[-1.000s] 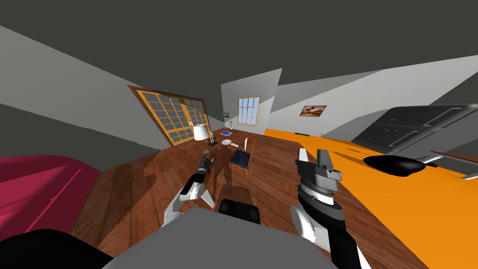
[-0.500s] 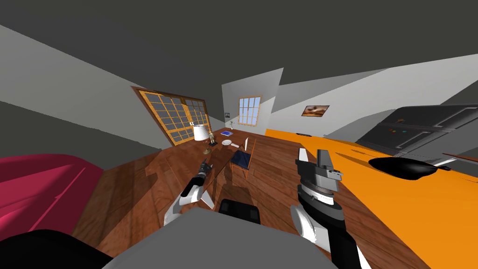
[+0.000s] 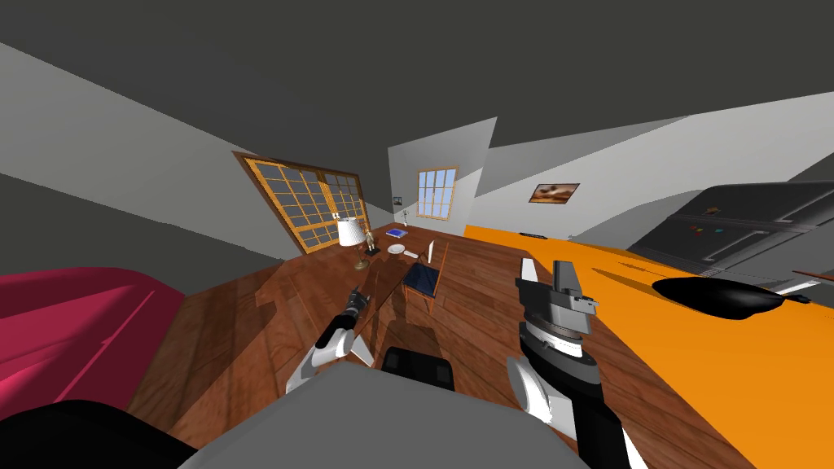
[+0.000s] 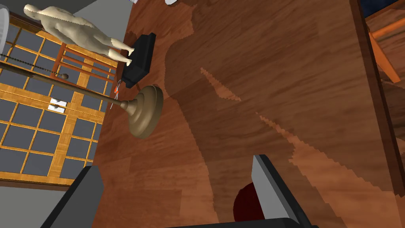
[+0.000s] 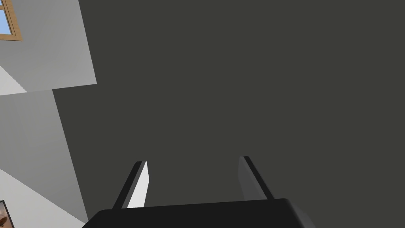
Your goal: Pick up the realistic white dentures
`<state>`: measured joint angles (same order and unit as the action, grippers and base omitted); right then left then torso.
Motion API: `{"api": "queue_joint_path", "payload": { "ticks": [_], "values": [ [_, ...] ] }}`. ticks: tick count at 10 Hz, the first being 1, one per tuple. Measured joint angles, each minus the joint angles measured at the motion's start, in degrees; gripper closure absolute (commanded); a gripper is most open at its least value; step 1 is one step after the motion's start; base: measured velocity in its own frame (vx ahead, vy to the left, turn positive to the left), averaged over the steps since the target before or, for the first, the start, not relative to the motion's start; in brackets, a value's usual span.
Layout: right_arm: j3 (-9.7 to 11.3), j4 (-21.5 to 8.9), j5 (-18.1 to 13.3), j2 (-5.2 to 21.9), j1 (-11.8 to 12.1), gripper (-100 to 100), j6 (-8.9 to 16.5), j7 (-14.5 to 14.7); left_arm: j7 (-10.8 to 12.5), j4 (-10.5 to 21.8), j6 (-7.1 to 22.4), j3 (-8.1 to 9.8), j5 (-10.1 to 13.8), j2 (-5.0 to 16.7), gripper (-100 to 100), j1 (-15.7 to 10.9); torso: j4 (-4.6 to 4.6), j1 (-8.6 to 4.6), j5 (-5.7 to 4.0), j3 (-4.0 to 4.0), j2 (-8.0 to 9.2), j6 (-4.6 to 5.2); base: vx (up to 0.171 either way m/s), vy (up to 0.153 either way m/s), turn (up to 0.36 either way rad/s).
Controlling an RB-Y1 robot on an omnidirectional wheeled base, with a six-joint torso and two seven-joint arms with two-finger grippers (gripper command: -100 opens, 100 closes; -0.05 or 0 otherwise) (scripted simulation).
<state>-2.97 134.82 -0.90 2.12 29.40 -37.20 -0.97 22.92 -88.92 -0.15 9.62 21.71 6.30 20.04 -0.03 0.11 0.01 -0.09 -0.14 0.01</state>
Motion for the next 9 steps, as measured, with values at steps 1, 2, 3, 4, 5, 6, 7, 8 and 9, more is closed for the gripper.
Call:
{"api": "queue_joint_path", "payload": {
  "ticks": [1, 2, 3, 4, 5, 6, 7, 8, 9],
  "values": [
    [0.00, 0.00, 0.00, 0.00, 0.00, 0, 0.00, 0.00, 0.14, 1.49, 0.39, 0.14, 0.77, -0.12, -100, 0.13, -0.01, 0.00, 0.00, -0.01, -0.02, 0.00, 0.048, 0.021, 0.022],
    [0.00, 0.00, 0.00, 0.00, 0.00, 0, 0.00, 0.00, 0.29, 2.51, 1.02, 0.43, 1.45, -0.49, -100, 0.29, -0.01, 0.01, 0.00, -0.02, -0.03, 0.00, 0.045, 0.036, 0.019],
    [0.00, 0.00, 0.00, 0.00, 0.00, 0, 0.00, 0.00, 0.21, 3.10, 1.85, 0.79, 1.81, -1.47, -100, 0.57, -0.01, 0.04, 0.01, -0.02, -0.03, 0.00, 0.048, 0.042, 0.019],
    [0.00, 0.00, 0.00, 0.00, 0.00, 0, 0.00, 0.00, 0.43, 4.47, 2.49, 1.11, 2.56, -1.52, -100, 0.35, -0.01, 0.09, 0.02, -0.02, -0.04, 0.01, 0.045, 0.056, 0.020],
    [0.00, 0.00, 0.00, 0.00, 0.00, 0, 0.00, 0.00, 0.75, 5.87, 2.70, 1.19, 3.27, -1.69, -100, 0.42, -0.01, 0.14, 0.03, -0.02, -0.03, 0.00, 0.041, 0.067, 0.020],
    [0.00, 0.00, 0.00, 0.00, 0.00, 0, 0.00, 0.00, 0.66, 6.64, 3.17, 1.58, 3.30, -2.89, -100, 0.43, 0.00, 0.16, 0.04, -0.01, -0.02, 0.01, 0.018, 0.030, -0.001],
    [0.00, 0.00, 0.00, 0.00, 0.00, 0, 0.00, 0.00, 0.60, 6.71, 3.31, 1.63, 3.28, -3.03, 0, 0.43, 0.01, 0.06, 0.01, 0.02, 0.05, 0.01, 0.004, 0.006, -0.001],
    [0.00, 0.00, 0.00, 0.00, -0.01, 0, 0.00, 0.00, 0.61, 6.70, 3.30, 1.63, 3.29, -3.01, -100, 0.43, 0.03, -0.03, -0.01, 0.06, 0.11, 0.01, 0.046, 0.031, 0.009],
    [0.00, 0.00, 0.00, 0.00, 0.00, 0, 0.00, 0.00, 0.49, 7.69, 2.81, 1.60, 3.13, -3.23, -100, -0.13, 0.01, 0.03, 0.00, 0.00, 0.00, 0.02, 0.078, 0.054, 0.003]
  ]
}}
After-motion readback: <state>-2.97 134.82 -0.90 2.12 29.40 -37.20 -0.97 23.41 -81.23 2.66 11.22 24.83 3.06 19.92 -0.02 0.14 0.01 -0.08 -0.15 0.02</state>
